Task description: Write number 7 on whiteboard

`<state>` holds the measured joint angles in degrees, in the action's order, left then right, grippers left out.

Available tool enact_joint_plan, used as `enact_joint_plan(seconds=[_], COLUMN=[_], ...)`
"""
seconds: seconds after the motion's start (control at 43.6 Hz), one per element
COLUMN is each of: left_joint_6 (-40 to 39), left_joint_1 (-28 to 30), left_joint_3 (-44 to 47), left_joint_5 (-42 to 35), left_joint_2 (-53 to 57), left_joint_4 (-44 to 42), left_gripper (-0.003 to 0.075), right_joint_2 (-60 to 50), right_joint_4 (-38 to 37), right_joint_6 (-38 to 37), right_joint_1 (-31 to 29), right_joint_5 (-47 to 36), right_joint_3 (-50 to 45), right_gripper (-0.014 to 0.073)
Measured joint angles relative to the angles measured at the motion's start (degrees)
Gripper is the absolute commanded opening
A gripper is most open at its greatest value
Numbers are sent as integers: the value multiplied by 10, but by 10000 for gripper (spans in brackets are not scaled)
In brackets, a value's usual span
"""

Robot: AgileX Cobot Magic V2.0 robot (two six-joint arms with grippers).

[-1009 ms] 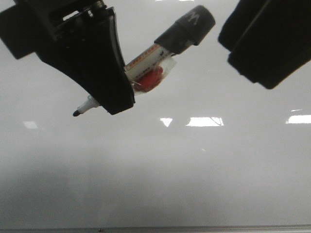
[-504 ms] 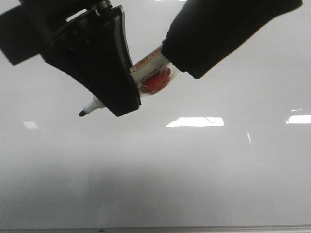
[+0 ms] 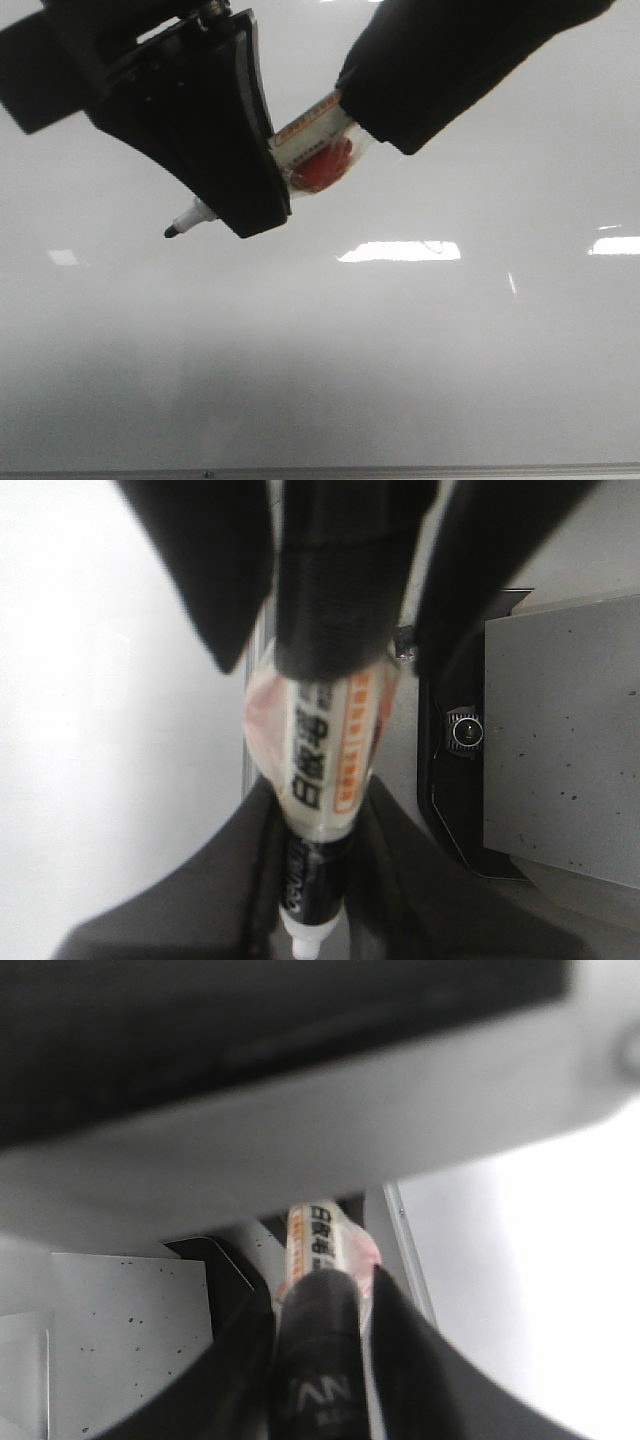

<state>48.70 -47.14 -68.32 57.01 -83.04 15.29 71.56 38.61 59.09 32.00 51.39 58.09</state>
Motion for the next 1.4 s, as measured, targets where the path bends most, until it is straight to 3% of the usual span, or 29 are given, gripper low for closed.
enact_joint_plan(seconds=[0.092, 0.183, 0.321, 0.504, 0.619, 0.825, 0.94, 1.146, 1.398], left_joint_6=[0, 0, -9, -53, -84, -135, -155, -162, -163], left_joint_1=[0, 0, 0, 11, 41, 139, 199, 246, 247], left_joint_3=[0, 0, 0, 0, 1, 51, 87, 108, 108], left_joint_5=[0, 0, -2, -3, -1, -14, -34, -57, -65], left_joint_2=[0, 0, 0, 34, 83, 191, 243, 269, 269], left_joint_4=[0, 0, -4, -18, -18, -19, -20, -21, -10], left_gripper=[113, 284, 430, 435, 435, 435, 433, 397, 384], right_joint_2=[0, 0, 0, 0, -14, -86, -140, -162, -105], right_joint_4=[0, 0, 0, 2, -35, -115, -119, -118, -108], right_joint_6=[0, 0, 1, -6, -45, -217, -292, -315, -316], right_joint_1=[0, 0, 0, -2, -23, -89, -105, -105, -107], right_joint_5=[1, 1, 9, 8, 5, -5, -74, -178, -215], right_joint_3=[0, 1, 1, 1, 1, -8, -62, -107, -51], right_gripper=[8, -66, -66, -66, -66, -66, -66, -66, -66])
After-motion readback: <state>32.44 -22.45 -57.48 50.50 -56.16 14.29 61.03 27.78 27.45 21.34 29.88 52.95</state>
